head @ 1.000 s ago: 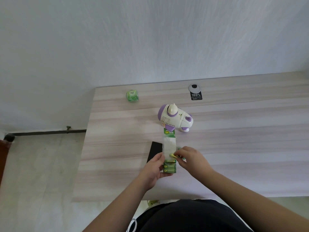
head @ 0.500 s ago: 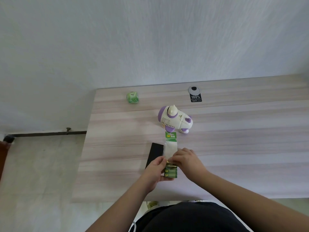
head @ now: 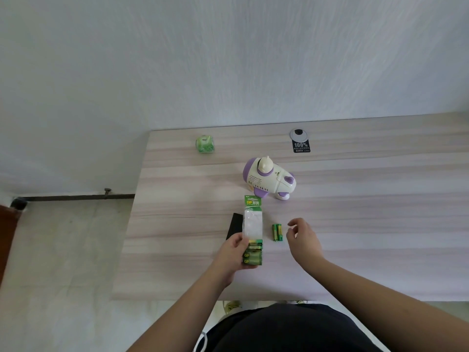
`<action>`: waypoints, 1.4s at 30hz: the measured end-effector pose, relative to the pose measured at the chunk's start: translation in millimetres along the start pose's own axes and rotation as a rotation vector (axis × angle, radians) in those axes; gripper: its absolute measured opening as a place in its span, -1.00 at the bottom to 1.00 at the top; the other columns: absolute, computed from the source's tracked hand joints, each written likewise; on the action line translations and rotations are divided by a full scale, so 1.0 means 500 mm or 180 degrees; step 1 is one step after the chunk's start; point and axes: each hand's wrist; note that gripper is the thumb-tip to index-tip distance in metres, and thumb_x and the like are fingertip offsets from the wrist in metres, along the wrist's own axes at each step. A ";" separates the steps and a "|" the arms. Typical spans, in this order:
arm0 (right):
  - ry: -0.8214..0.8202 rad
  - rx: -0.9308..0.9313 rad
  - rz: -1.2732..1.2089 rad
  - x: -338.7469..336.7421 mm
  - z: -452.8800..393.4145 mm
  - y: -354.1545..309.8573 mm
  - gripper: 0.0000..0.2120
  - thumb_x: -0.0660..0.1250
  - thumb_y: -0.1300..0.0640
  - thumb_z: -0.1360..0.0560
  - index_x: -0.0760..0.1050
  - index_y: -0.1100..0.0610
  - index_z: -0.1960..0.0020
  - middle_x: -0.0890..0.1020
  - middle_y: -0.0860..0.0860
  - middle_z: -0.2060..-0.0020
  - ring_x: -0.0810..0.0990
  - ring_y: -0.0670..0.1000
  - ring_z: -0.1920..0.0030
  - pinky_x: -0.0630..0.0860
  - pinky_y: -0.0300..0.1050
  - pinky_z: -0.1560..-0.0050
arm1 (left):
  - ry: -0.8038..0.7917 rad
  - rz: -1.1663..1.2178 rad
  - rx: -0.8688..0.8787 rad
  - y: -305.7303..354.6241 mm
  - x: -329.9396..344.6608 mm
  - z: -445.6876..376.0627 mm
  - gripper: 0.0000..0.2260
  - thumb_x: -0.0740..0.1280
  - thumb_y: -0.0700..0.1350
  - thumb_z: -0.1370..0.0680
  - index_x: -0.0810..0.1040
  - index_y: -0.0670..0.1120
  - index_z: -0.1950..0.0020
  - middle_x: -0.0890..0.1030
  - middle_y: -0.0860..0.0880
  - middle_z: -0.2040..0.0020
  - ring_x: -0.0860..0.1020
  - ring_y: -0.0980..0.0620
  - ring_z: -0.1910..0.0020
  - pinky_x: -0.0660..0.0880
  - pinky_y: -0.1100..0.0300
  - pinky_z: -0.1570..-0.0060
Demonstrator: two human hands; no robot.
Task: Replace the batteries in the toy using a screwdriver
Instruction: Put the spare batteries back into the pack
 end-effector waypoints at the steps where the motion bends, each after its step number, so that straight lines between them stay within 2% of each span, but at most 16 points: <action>1: -0.0118 0.0093 0.0113 0.004 -0.009 0.008 -0.80 0.16 0.13 -0.59 0.41 0.10 -0.18 0.53 0.04 -0.03 0.52 0.05 0.12 0.43 -0.09 0.17 | 0.0013 0.0012 -0.0009 -0.001 -0.002 0.000 -0.80 0.18 -0.10 -0.67 0.47 -0.14 -0.23 0.63 -0.16 -0.09 0.65 -0.13 0.00 0.62 0.06 0.18; 5: -0.0363 0.0309 0.0330 0.022 -0.031 0.023 -0.76 0.17 0.07 -0.58 0.37 0.13 -0.21 0.51 0.09 -0.09 0.54 0.10 0.08 0.43 -0.08 0.13 | 0.0055 0.0114 -0.0045 -0.003 -0.004 0.002 -0.81 0.21 -0.11 -0.65 0.48 -0.14 -0.21 0.63 -0.18 -0.09 0.65 -0.14 0.00 0.63 0.05 0.19; 10: -0.0352 0.0254 0.0557 0.040 -0.040 0.017 -0.72 0.17 0.03 -0.59 0.39 0.18 -0.20 0.52 0.13 -0.10 0.52 0.16 -0.06 0.46 -0.04 0.01 | 0.0033 0.0194 -0.0024 0.007 -0.005 0.003 -0.84 0.20 -0.13 -0.66 0.48 -0.13 -0.19 0.63 -0.18 -0.07 0.65 -0.12 0.06 0.64 0.03 0.20; 19: -0.0391 0.0114 0.1147 0.035 -0.044 0.035 -0.77 0.21 0.17 -0.54 0.45 0.15 -0.18 0.49 0.09 -0.10 0.48 0.12 -0.09 0.47 -0.05 -0.06 | -0.0060 0.0217 -0.0020 0.012 -0.011 0.004 -0.83 0.17 -0.14 -0.67 0.48 -0.13 -0.19 0.64 -0.19 -0.05 0.65 -0.13 0.08 0.64 -0.06 0.10; 23: -0.0254 -0.0202 0.1591 0.019 -0.032 0.060 -0.78 0.14 0.04 -0.62 0.43 0.07 -0.21 0.51 0.02 -0.10 0.47 0.07 -0.11 0.42 -0.10 -0.07 | -0.0116 0.0256 -0.0033 0.013 -0.010 0.007 -0.85 0.16 -0.14 -0.67 0.48 -0.10 -0.17 0.64 -0.17 -0.04 0.65 -0.11 0.09 0.64 -0.06 0.09; 25: -0.0229 -0.0321 0.1438 0.008 -0.024 0.063 -0.79 0.13 -0.01 -0.63 0.42 0.04 -0.19 0.56 0.01 -0.07 0.50 0.08 -0.08 0.42 -0.08 -0.04 | -0.0116 0.0261 -0.0051 0.013 -0.010 0.007 -0.86 0.16 -0.14 -0.67 0.48 -0.09 -0.16 0.63 -0.17 -0.05 0.65 -0.11 0.07 0.63 -0.07 0.06; 28: -0.0333 -0.0473 0.0725 -0.010 -0.007 0.045 -0.85 0.23 0.02 -0.60 0.44 0.03 -0.14 0.62 -0.03 0.03 0.57 0.05 0.05 0.51 -0.05 0.06 | -0.0106 0.0272 -0.0071 0.011 -0.009 0.007 -0.85 0.16 -0.14 -0.67 0.48 -0.10 -0.18 0.64 -0.16 -0.04 0.65 -0.11 0.08 0.64 -0.06 0.08; 30: -0.0325 -0.0742 0.0392 -0.020 0.009 0.028 -0.85 0.30 0.05 -0.57 0.50 0.02 -0.12 0.62 -0.06 0.09 0.57 -0.02 0.12 0.51 -0.14 0.11 | -0.0106 0.0262 -0.0078 0.011 -0.005 0.007 -0.84 0.17 -0.14 -0.67 0.48 -0.11 -0.19 0.64 -0.16 -0.04 0.65 -0.11 0.08 0.64 -0.04 0.11; 33: -0.0198 -0.1129 0.0015 -0.027 0.029 0.004 -0.85 0.40 0.10 -0.51 0.59 0.04 -0.07 0.59 -0.11 0.17 0.52 -0.15 0.21 0.41 -0.40 0.19 | -0.0097 0.0226 -0.0083 0.010 0.001 0.007 -0.82 0.18 -0.13 -0.67 0.49 -0.12 -0.22 0.64 -0.18 -0.08 0.65 -0.12 0.06 0.64 -0.02 0.14; 37: -0.0217 -0.1310 -0.0302 -0.024 0.044 -0.019 -0.85 0.44 0.11 -0.48 0.62 0.02 -0.04 0.62 -0.12 0.16 0.57 -0.14 0.17 0.50 -0.36 0.13 | -0.0116 0.0206 -0.0084 0.008 0.007 0.010 -0.81 0.19 -0.11 -0.66 0.51 -0.11 -0.22 0.63 -0.19 -0.09 0.65 -0.14 0.02 0.63 0.00 0.16; 42: -0.0259 -0.1345 -0.0297 -0.020 0.050 -0.031 -0.85 0.43 0.13 -0.48 0.63 0.03 -0.05 0.59 -0.17 0.14 0.57 -0.20 0.15 0.43 -0.50 0.12 | -0.0171 0.0188 -0.0046 0.008 0.010 0.012 -0.81 0.19 -0.10 -0.66 0.50 -0.09 -0.22 0.63 -0.18 -0.11 0.64 -0.15 -0.01 0.63 0.00 0.15</action>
Point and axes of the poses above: each hand's wrist, its own z-axis away from the middle knuckle, its own x-axis out of the palm, y = z × x
